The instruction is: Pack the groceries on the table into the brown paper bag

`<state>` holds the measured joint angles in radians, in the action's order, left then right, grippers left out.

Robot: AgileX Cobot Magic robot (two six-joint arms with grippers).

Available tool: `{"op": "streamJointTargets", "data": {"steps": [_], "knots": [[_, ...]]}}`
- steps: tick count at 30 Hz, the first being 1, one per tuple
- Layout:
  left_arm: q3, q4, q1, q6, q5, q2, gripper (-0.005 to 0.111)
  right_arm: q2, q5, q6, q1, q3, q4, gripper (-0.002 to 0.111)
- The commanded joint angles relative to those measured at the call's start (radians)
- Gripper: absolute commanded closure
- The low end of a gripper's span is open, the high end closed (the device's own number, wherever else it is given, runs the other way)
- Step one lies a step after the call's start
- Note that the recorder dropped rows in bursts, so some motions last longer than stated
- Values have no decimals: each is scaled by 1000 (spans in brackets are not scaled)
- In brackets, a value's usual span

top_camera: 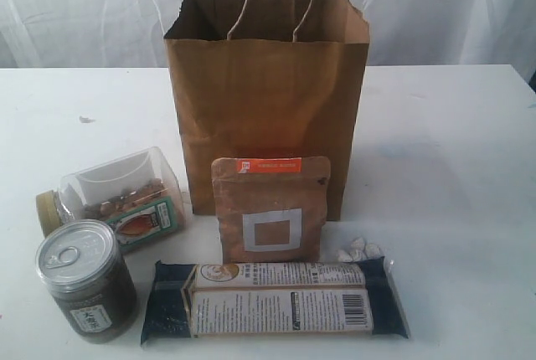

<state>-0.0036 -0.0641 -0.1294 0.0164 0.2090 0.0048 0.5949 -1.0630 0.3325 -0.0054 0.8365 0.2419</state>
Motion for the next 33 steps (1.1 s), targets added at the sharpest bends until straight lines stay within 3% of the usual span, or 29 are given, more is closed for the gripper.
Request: {"op": "streamJointTargets", "data": {"steps": [1, 4, 11, 14, 19, 26, 33], "knots": [[4, 2, 2, -2, -1, -5, 107, -67, 95, 5, -18, -3, 45, 100], [4, 2, 2, -2, -1, -5, 107, -140, 283, 5, -14, -29, 108, 100], [4, 2, 2, -2, -1, -5, 107, -276, 1129, 5, -14, -259, 178, 100], [4, 2, 2, -2, -1, -5, 107, -278, 1332, -18, -14, -371, 178, 100], [4, 2, 2, -2, -1, -5, 107, -276, 1378, -13, -14, -528, 176, 100], [4, 2, 2, -2, -1, -5, 107, -276, 1188, -13, -14, -659, 174, 100], [4, 2, 2, -2, -1, -5, 107, -466, 1209, -13, -14, -786, 157, 100]]}}
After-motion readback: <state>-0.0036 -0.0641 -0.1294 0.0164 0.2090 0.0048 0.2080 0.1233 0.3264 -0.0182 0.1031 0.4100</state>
